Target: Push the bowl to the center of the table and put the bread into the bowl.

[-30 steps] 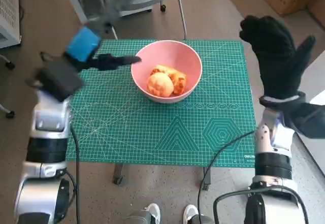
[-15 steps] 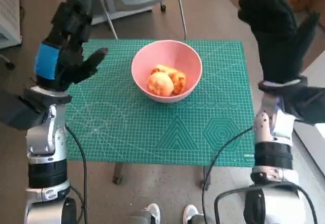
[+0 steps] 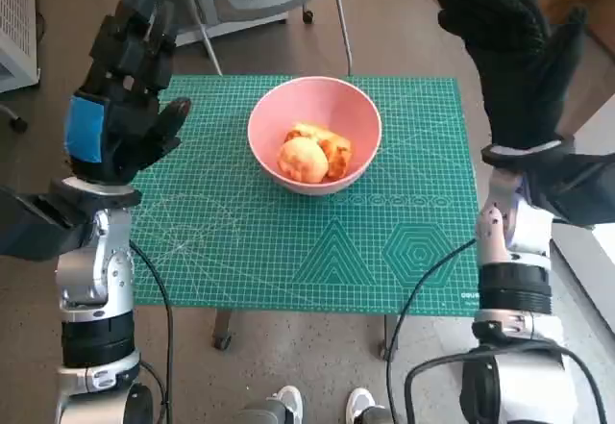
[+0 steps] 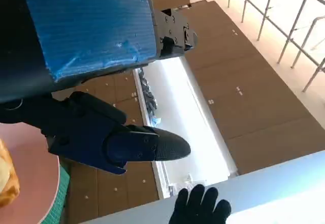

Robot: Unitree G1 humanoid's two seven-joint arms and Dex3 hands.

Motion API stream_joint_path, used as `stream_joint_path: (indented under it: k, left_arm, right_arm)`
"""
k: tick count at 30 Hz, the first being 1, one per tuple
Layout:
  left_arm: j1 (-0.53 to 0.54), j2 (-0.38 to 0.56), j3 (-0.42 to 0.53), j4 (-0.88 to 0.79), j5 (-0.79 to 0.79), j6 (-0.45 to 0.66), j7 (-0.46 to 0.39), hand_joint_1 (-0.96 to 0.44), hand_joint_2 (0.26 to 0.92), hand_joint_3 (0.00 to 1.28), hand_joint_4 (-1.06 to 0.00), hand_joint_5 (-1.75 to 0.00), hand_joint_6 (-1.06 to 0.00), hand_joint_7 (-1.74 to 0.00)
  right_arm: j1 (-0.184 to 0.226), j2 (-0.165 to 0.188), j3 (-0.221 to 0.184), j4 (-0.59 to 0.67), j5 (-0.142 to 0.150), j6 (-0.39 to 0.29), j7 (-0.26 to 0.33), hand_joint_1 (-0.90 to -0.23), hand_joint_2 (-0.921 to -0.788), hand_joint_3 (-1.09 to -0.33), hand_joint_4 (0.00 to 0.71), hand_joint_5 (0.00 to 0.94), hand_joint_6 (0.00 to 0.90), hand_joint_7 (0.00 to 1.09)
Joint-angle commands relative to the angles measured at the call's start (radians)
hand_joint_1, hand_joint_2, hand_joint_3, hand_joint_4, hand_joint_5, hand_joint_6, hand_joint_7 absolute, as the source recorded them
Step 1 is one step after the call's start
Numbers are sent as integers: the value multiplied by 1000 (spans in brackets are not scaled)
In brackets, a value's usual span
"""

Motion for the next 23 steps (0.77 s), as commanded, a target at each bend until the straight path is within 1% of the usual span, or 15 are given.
stream_joint_path:
  k: [1, 7, 8, 10, 14, 17, 23]
  left_arm:
    - [7, -6, 3, -22, -17, 1, -7, -751, 921, 325, -78, -19, -136, -123]
    - [1, -13, -4, -9, -24, 2, -19, -733, 921, 330, -80, -18, -138, -143]
    - [1, -14, -5, -8, -23, 1, -20, -731, 921, 331, -81, -16, -124, -172]
    - [0, -14, -7, -4, -22, 0, -26, -726, 921, 333, -84, -10, -50, -323]
    - [1, -16, -15, -8, -22, 6, -30, -716, 921, 338, -83, -5, -10, -411]
    - [7, -17, -23, -24, -20, 14, -30, -708, 921, 344, -80, -3, -3, -416]
    - [14, -19, -36, -42, -20, 27, -29, -702, 921, 354, -62, -2, 1, -364]
  right_arm:
    - [11, -10, 2, 12, -10, 5, -8, -654, -921, -624, 234, 0, 376, 0]
    - [15, -17, 2, 11, -11, 7, -7, -653, -921, -623, 233, 0, 375, 0]
    - [16, -18, 1, 11, -10, 7, -6, -652, -921, -623, 233, 0, 374, 0]
    - [17, -19, 1, 10, -10, 9, -7, -648, -921, -623, 233, 0, 375, 0]
    - [20, -22, 1, 8, -10, 9, -8, -645, -921, -622, 232, 0, 376, 1]
    - [23, -24, 1, 3, -11, 10, -9, -644, -921, -622, 232, 0, 377, 2]
    - [26, -26, -1, 6, -9, 9, -9, -643, -921, -624, 232, 0, 377, 2]
